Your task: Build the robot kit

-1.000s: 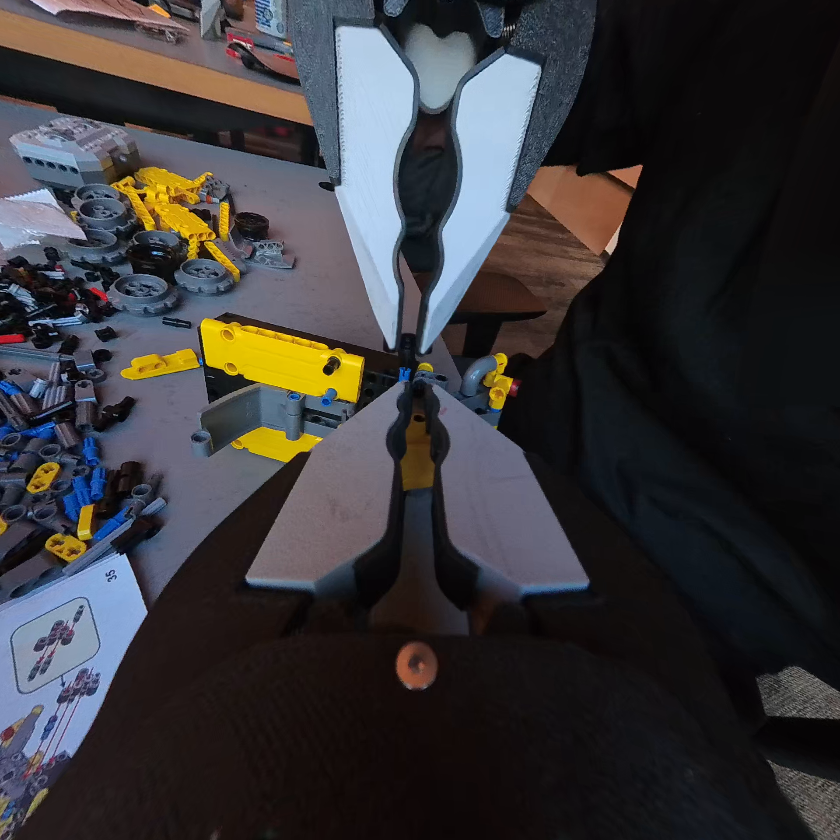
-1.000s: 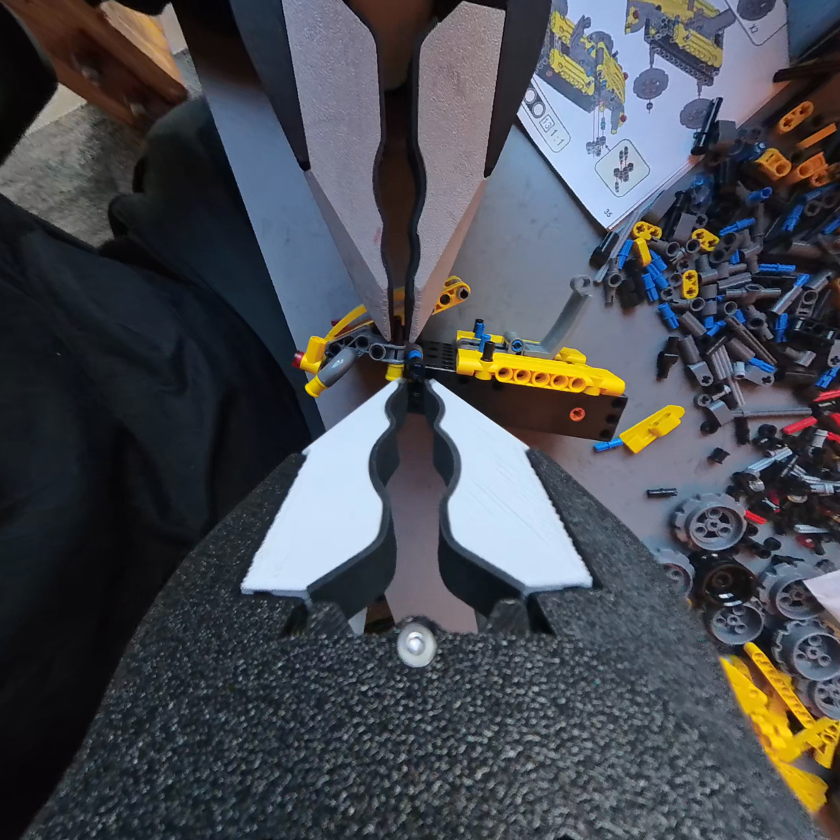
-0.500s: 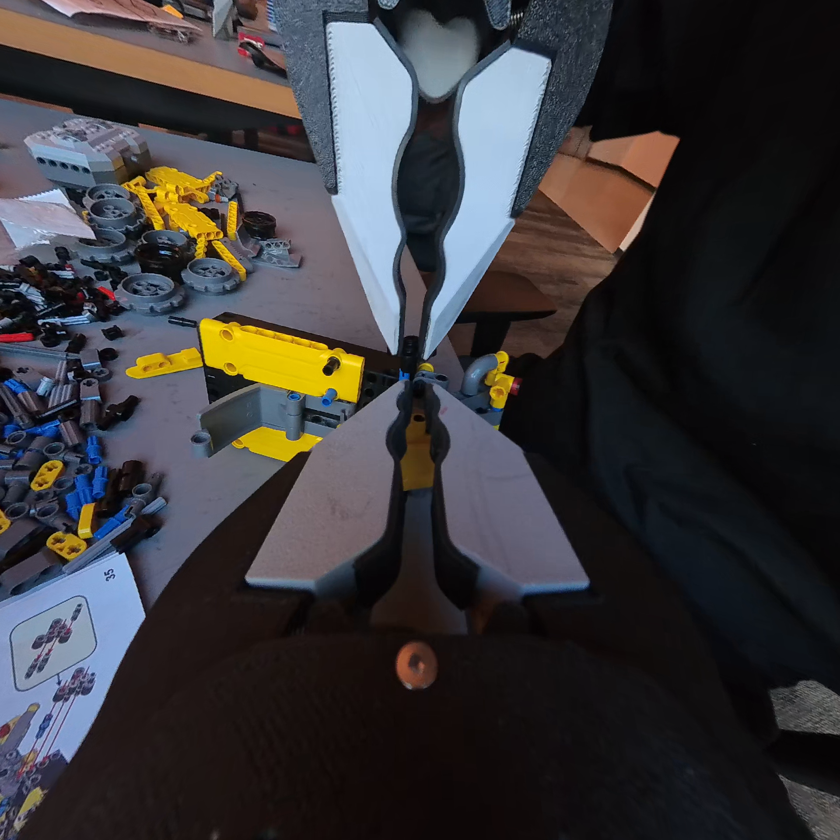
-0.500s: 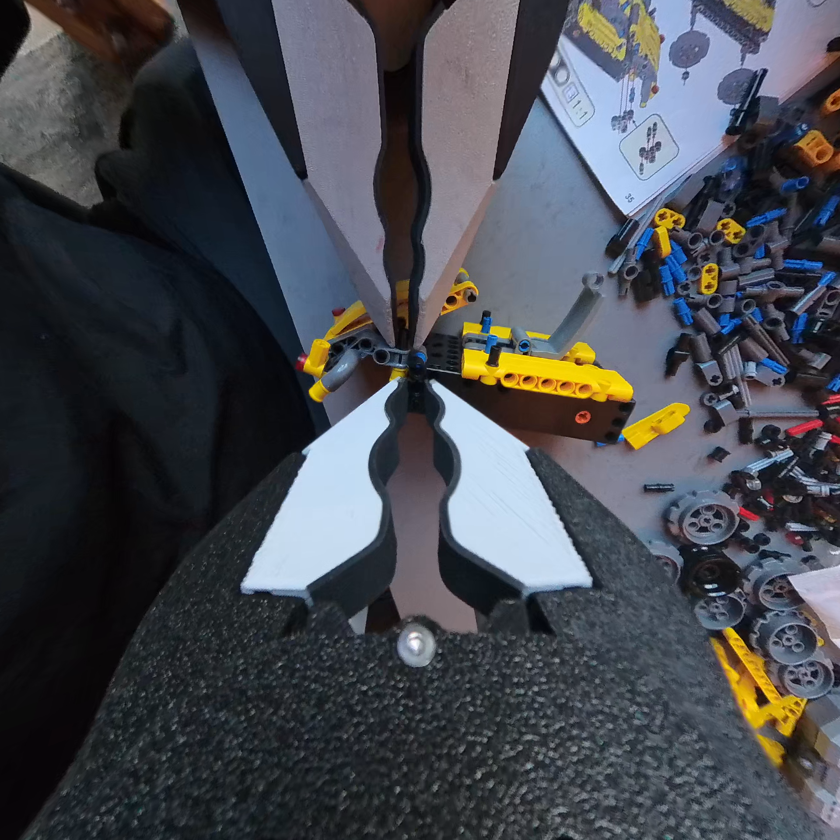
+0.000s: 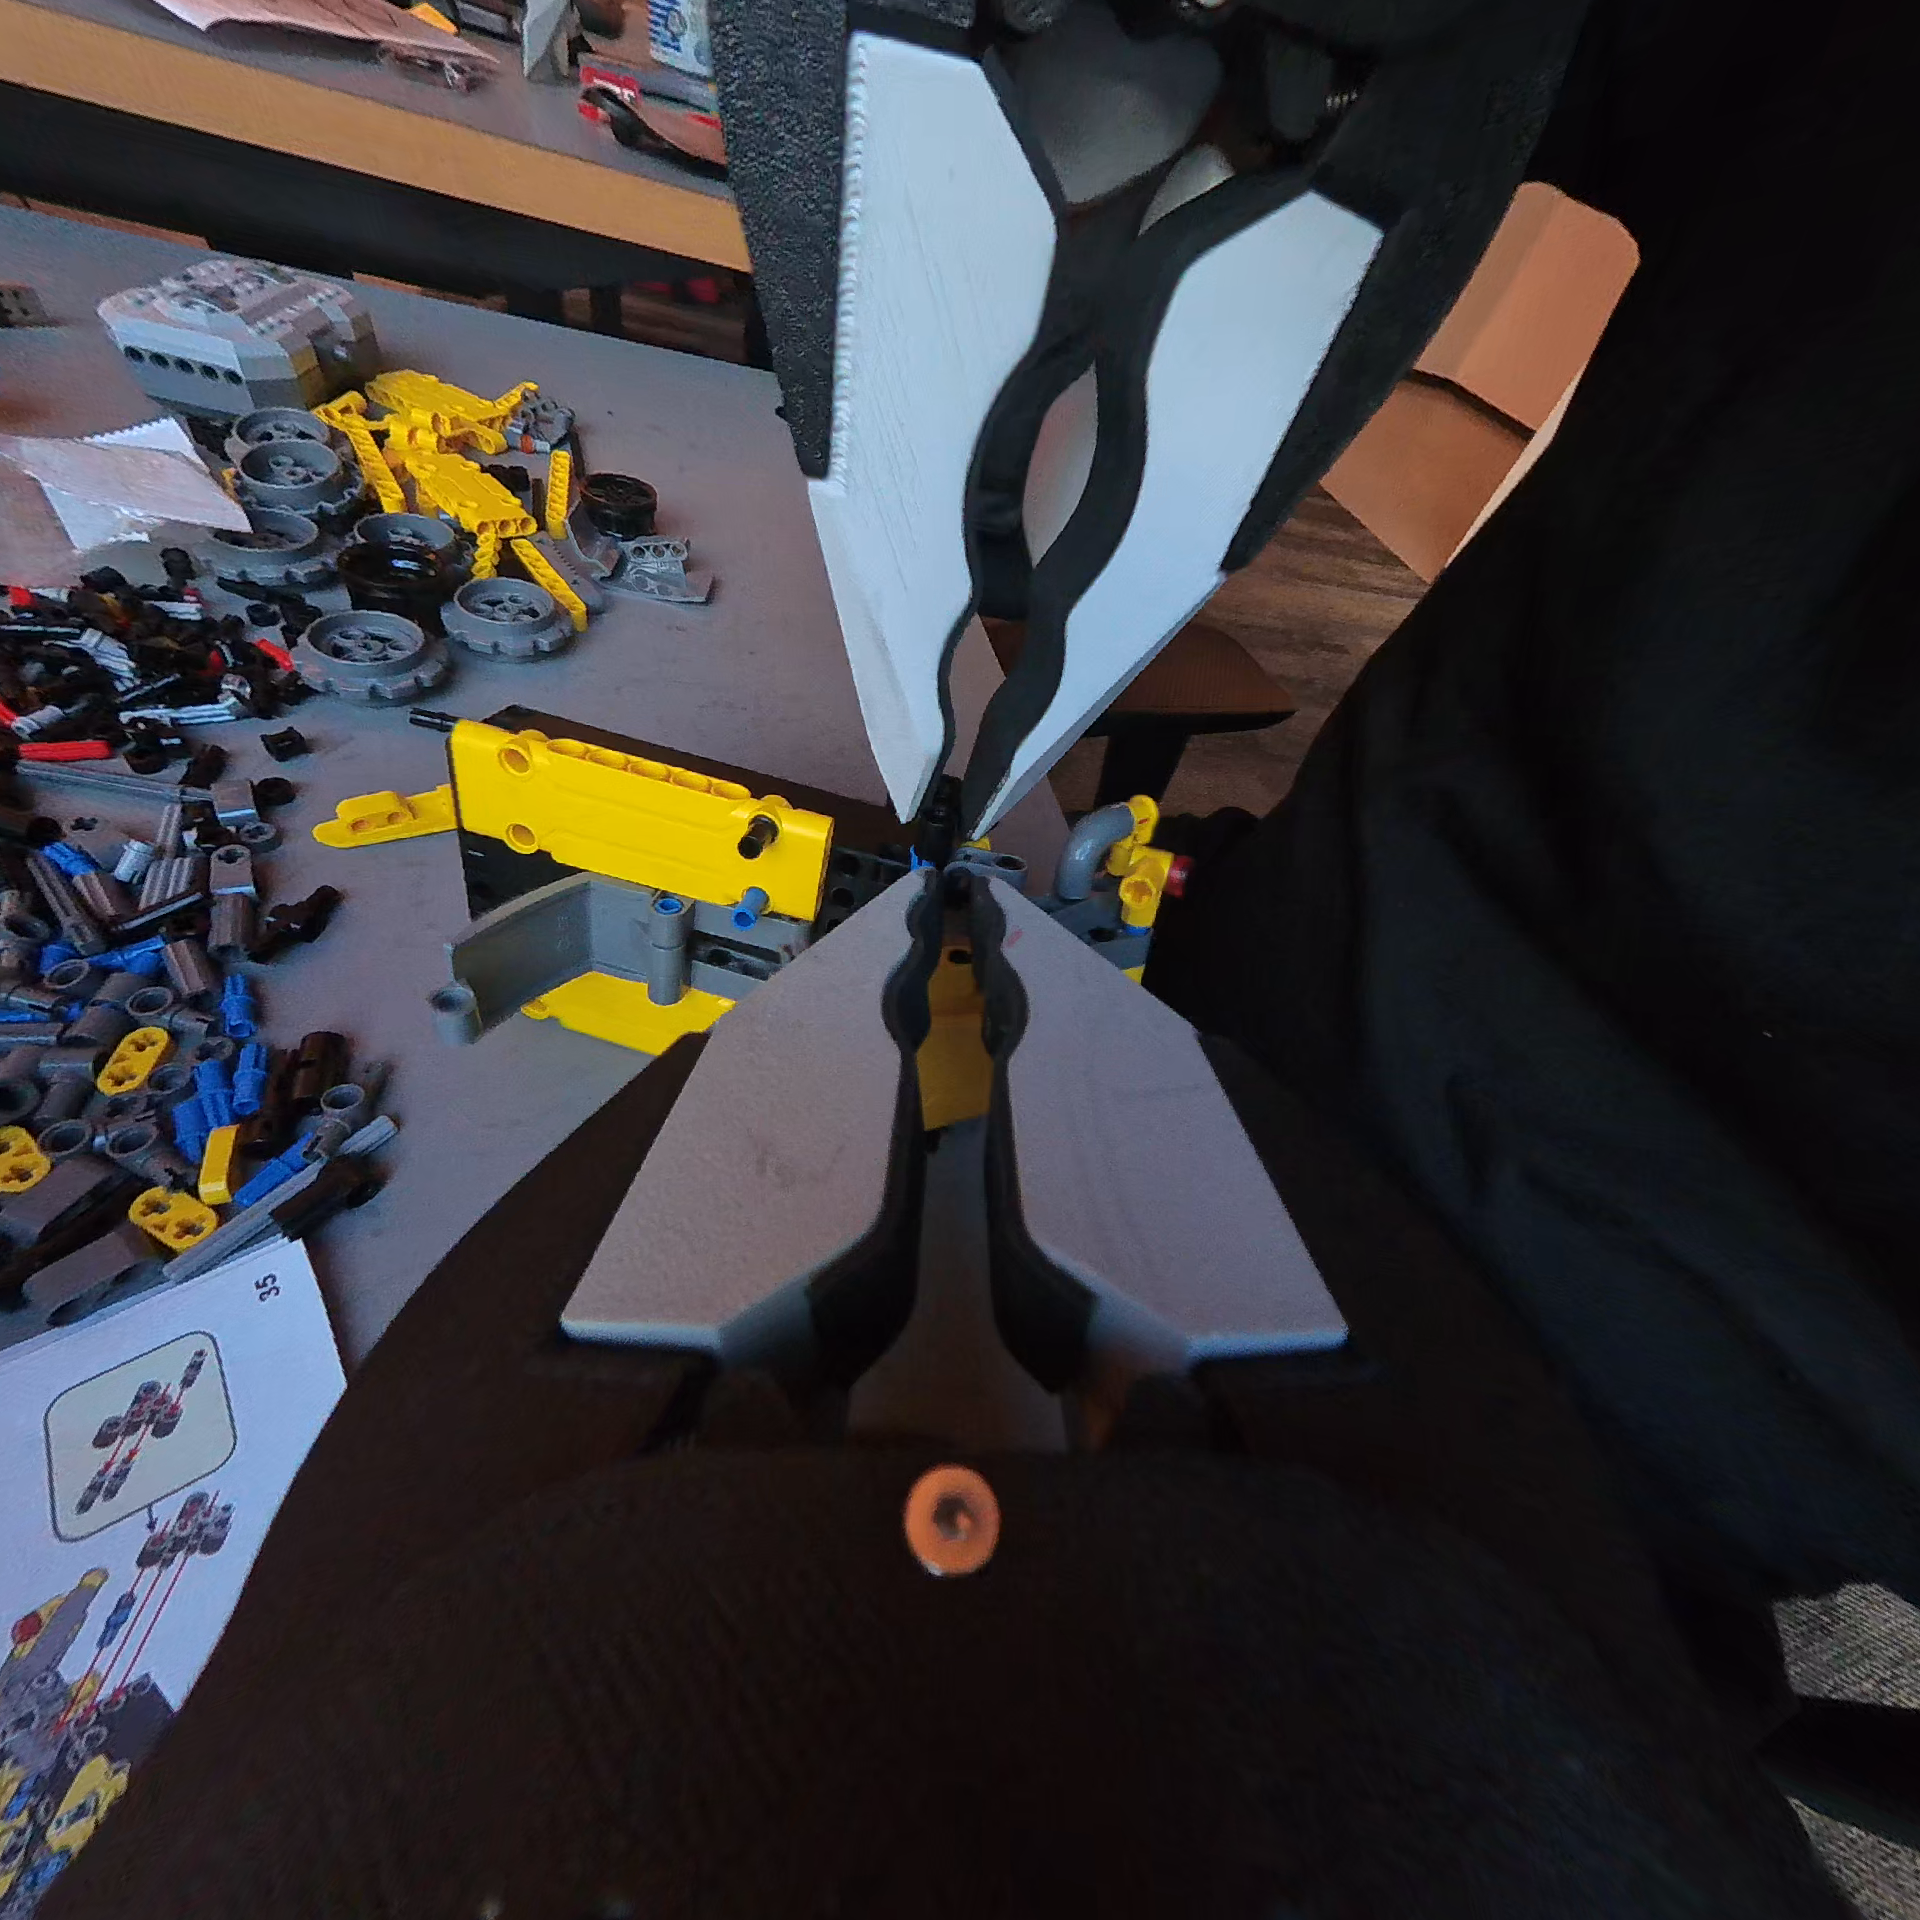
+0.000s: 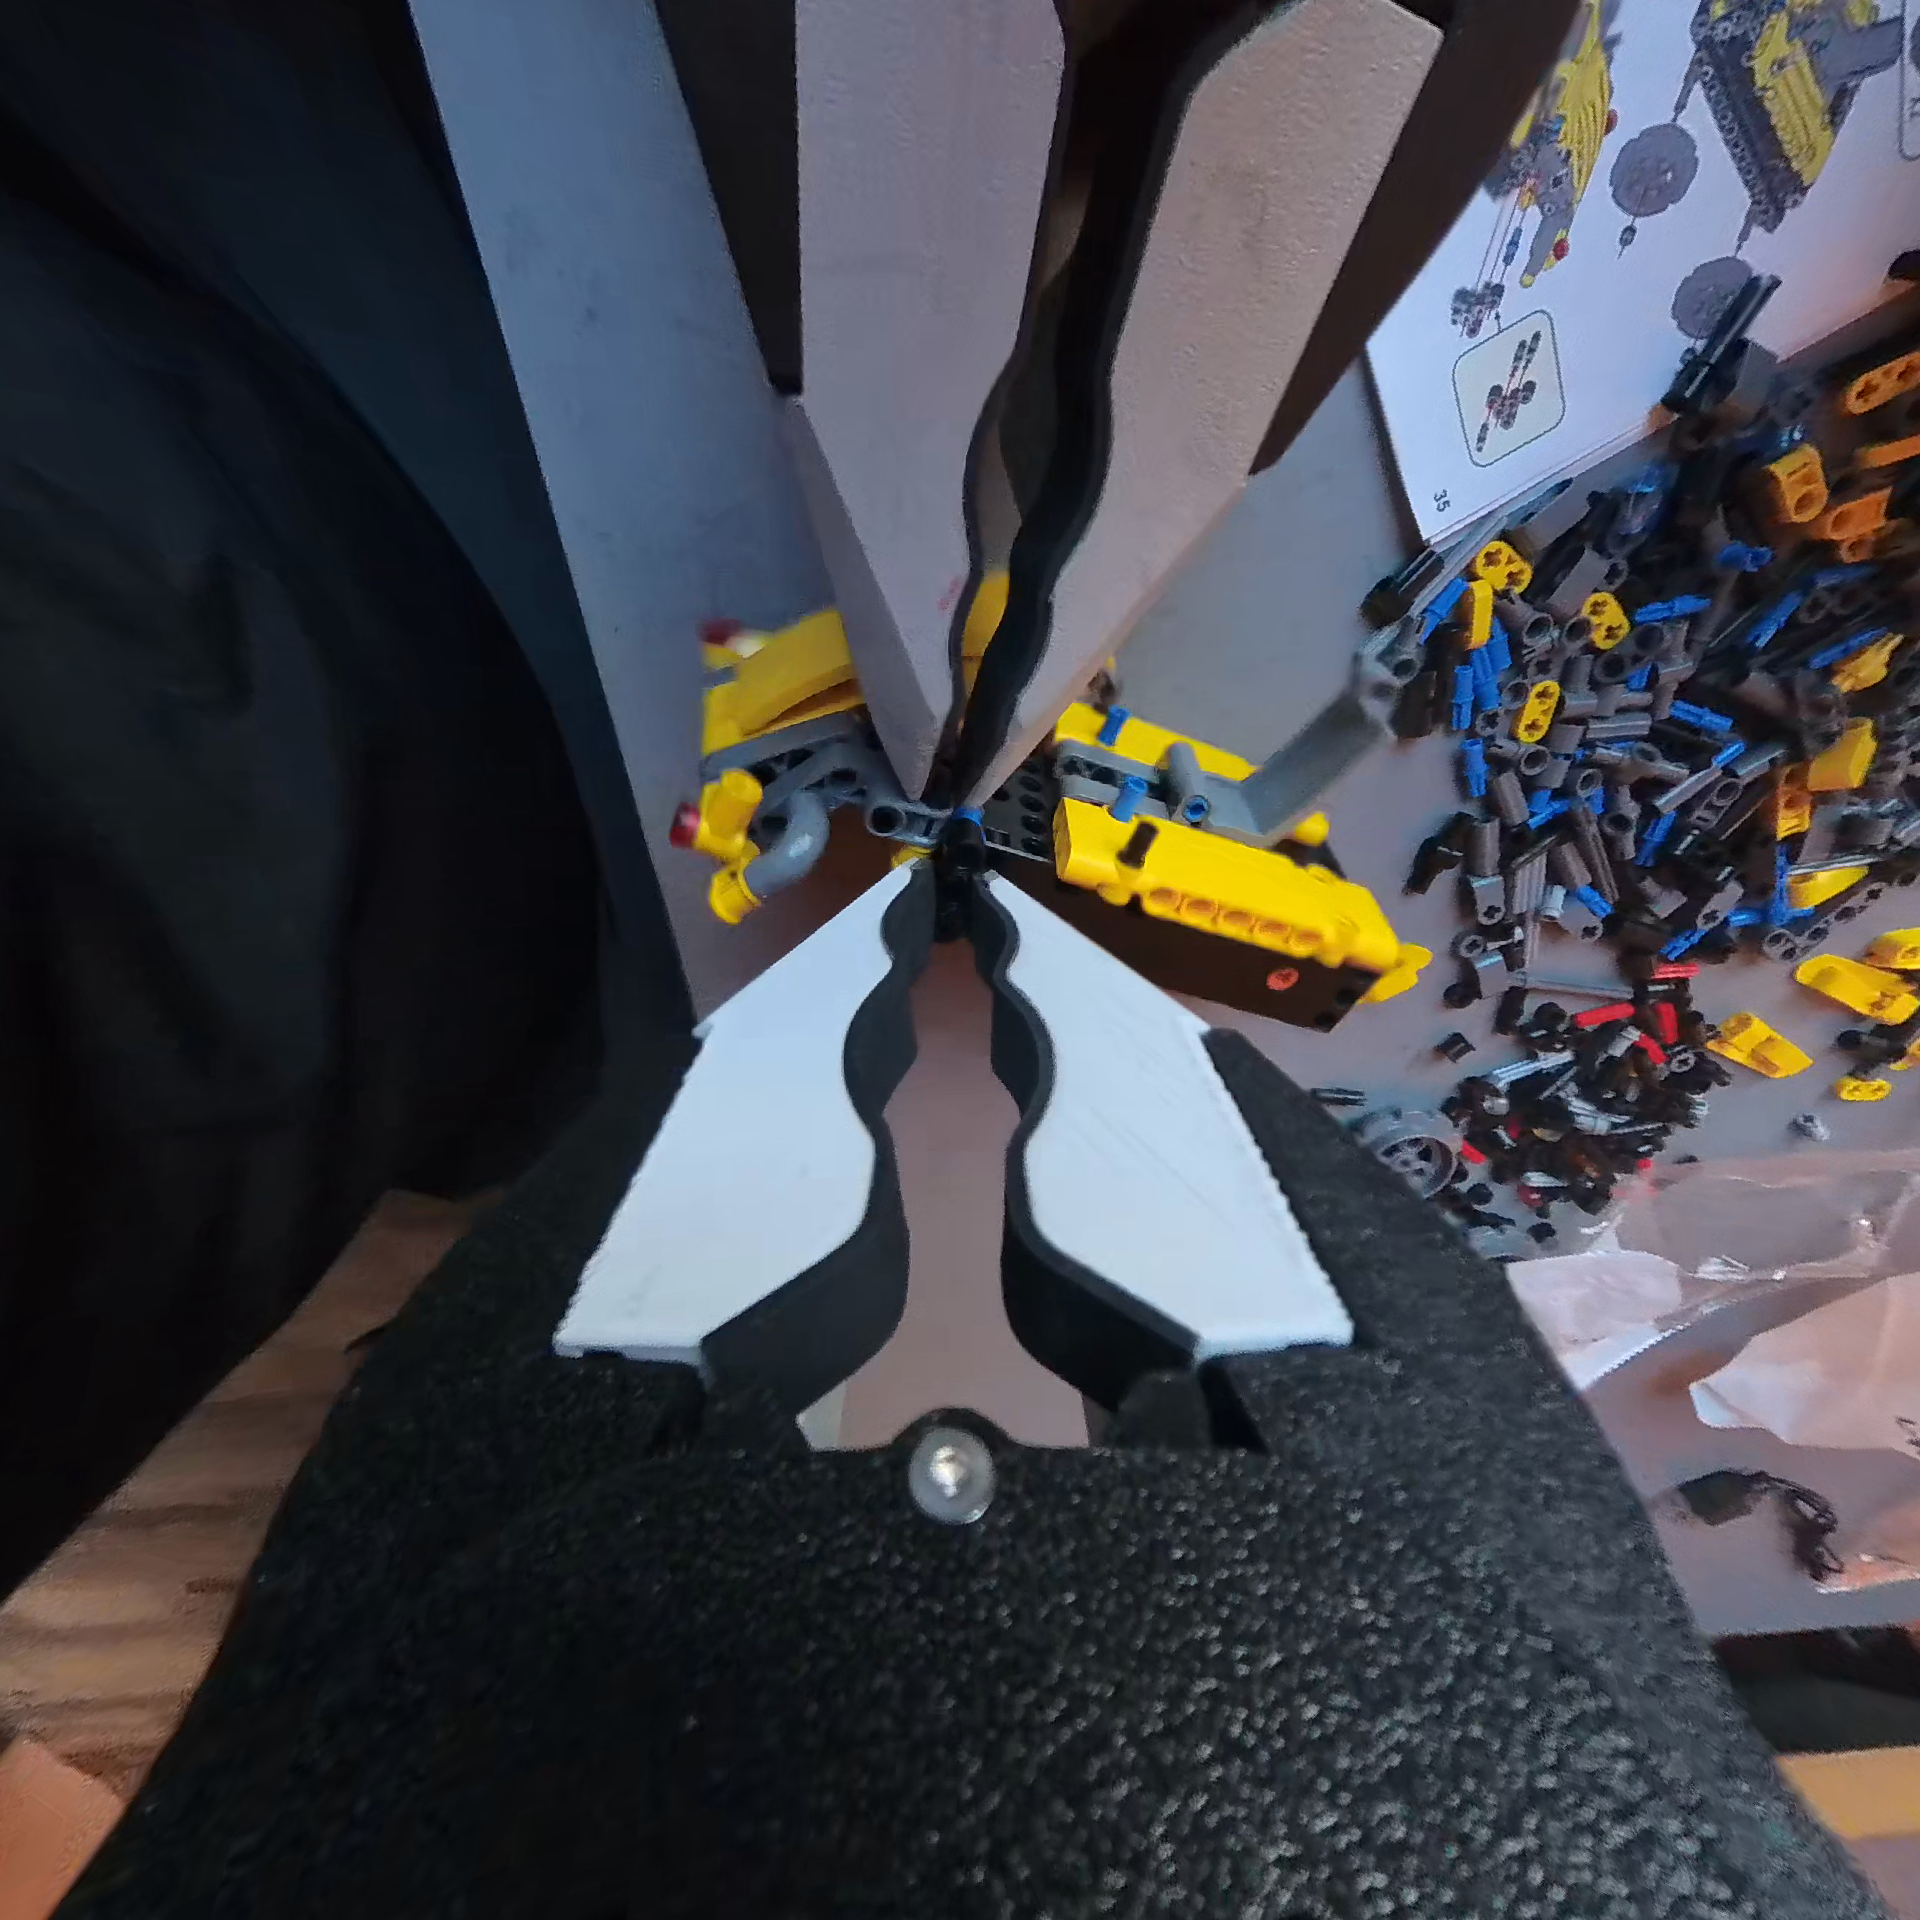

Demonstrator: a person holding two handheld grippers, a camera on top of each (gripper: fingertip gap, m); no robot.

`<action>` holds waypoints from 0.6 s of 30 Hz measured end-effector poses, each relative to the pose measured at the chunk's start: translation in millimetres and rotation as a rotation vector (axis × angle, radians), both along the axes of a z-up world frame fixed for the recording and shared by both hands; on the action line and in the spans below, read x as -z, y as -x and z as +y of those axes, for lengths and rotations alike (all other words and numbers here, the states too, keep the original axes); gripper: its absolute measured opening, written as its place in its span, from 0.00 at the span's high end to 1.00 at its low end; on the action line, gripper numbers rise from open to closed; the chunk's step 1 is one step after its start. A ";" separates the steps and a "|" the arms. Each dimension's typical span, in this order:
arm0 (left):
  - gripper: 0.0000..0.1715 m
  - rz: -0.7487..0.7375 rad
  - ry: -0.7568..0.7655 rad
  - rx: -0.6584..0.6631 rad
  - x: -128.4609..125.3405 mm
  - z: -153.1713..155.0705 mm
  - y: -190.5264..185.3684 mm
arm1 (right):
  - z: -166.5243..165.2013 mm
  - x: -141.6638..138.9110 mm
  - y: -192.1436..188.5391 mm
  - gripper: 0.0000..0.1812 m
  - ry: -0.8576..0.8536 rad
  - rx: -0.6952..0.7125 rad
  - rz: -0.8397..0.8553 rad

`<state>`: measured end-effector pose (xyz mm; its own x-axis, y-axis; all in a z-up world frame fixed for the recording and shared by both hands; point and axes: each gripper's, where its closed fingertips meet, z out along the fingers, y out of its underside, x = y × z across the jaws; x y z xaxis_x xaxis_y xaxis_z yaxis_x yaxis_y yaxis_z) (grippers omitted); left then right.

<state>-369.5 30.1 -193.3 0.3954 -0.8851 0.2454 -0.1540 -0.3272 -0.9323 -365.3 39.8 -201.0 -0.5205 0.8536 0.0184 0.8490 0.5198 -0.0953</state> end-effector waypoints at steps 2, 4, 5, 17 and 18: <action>0.99 0.015 0.009 -0.006 2.5 1.2 -0.3 | 1.5 2.5 0.4 0.97 0.007 -0.015 -0.015; 0.99 0.017 -0.001 -0.010 2.0 1.2 0.0 | 1.4 1.5 1.7 0.97 -0.002 -0.049 -0.007; 0.99 0.015 -0.003 -0.007 1.7 0.6 0.1 | 1.0 1.3 2.0 0.97 0.003 -0.047 0.000; 0.99 -0.004 0.000 0.006 -0.7 -0.1 -0.4 | 12.2 -19.5 -2.6 0.92 0.125 0.078 0.196; 0.99 -0.003 -0.001 0.006 -0.6 -0.1 -0.6 | 10.5 -21.0 -2.3 0.93 0.155 0.096 0.212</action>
